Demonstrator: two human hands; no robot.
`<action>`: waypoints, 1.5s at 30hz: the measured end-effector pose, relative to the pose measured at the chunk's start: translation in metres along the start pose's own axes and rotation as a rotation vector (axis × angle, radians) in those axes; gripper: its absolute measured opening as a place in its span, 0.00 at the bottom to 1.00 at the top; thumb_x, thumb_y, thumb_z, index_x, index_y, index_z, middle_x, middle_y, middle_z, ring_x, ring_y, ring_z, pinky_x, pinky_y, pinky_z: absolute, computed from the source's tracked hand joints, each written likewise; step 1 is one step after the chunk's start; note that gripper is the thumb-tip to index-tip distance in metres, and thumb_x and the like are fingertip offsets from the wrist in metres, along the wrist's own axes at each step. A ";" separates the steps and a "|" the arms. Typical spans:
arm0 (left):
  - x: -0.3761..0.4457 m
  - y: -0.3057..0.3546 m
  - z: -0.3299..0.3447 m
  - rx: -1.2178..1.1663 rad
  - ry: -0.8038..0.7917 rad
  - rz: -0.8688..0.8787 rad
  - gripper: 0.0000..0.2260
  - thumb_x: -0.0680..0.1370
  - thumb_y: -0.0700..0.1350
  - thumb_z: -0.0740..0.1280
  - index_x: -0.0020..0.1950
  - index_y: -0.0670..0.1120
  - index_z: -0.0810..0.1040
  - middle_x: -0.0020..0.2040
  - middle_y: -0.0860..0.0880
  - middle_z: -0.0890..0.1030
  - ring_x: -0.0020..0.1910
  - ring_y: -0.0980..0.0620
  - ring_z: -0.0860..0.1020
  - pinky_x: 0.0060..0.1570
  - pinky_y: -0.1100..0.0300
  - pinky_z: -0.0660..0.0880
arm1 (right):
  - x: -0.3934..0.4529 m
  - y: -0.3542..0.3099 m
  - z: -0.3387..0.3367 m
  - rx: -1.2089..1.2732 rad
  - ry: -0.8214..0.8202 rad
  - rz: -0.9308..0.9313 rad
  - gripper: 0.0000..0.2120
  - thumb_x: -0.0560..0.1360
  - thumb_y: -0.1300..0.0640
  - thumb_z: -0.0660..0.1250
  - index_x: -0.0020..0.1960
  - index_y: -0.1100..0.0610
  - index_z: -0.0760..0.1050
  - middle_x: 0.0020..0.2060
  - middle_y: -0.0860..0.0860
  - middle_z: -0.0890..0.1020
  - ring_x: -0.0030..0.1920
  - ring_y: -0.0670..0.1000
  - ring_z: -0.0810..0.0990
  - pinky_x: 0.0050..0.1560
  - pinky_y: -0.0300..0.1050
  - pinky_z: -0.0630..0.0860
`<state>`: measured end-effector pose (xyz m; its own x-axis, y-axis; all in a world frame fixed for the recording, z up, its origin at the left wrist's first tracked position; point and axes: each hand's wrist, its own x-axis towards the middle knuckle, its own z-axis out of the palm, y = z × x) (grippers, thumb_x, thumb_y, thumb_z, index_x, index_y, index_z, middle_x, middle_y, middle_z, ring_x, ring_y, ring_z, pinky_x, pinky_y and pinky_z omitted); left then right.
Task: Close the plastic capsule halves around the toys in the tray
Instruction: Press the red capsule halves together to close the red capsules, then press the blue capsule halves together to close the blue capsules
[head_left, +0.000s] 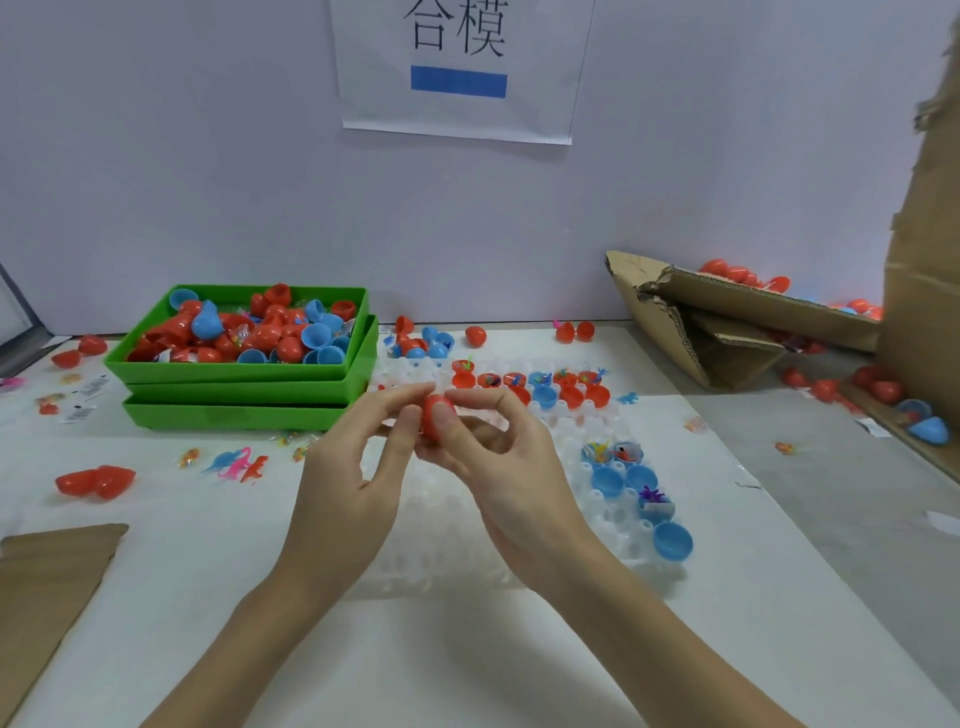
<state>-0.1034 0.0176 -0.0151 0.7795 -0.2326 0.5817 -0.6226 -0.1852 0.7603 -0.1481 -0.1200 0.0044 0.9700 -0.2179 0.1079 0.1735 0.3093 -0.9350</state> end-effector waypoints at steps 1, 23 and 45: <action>0.000 0.000 -0.001 0.027 0.019 0.007 0.14 0.86 0.51 0.61 0.68 0.50 0.80 0.62 0.58 0.83 0.64 0.57 0.79 0.59 0.70 0.74 | 0.003 -0.003 -0.001 0.020 0.014 0.001 0.16 0.80 0.56 0.71 0.64 0.61 0.74 0.50 0.58 0.87 0.52 0.56 0.87 0.58 0.47 0.82; -0.001 -0.012 -0.005 0.313 -0.178 0.135 0.11 0.83 0.48 0.63 0.46 0.51 0.84 0.50 0.60 0.78 0.55 0.59 0.78 0.58 0.70 0.69 | 0.083 -0.065 -0.091 -0.021 0.284 0.017 0.15 0.86 0.65 0.53 0.59 0.61 0.78 0.52 0.57 0.86 0.49 0.54 0.88 0.46 0.42 0.84; -0.008 -0.012 0.003 0.462 -0.324 0.277 0.11 0.82 0.46 0.65 0.46 0.44 0.84 0.47 0.53 0.80 0.49 0.51 0.78 0.50 0.57 0.73 | 0.038 -0.048 -0.131 -1.512 0.034 -0.024 0.06 0.78 0.52 0.73 0.54 0.49 0.86 0.45 0.38 0.76 0.41 0.42 0.72 0.36 0.30 0.63</action>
<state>-0.1020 0.0191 -0.0301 0.5695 -0.5950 0.5672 -0.8205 -0.4534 0.3481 -0.1415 -0.2646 0.0088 0.9616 -0.2361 0.1398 -0.1650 -0.9048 -0.3926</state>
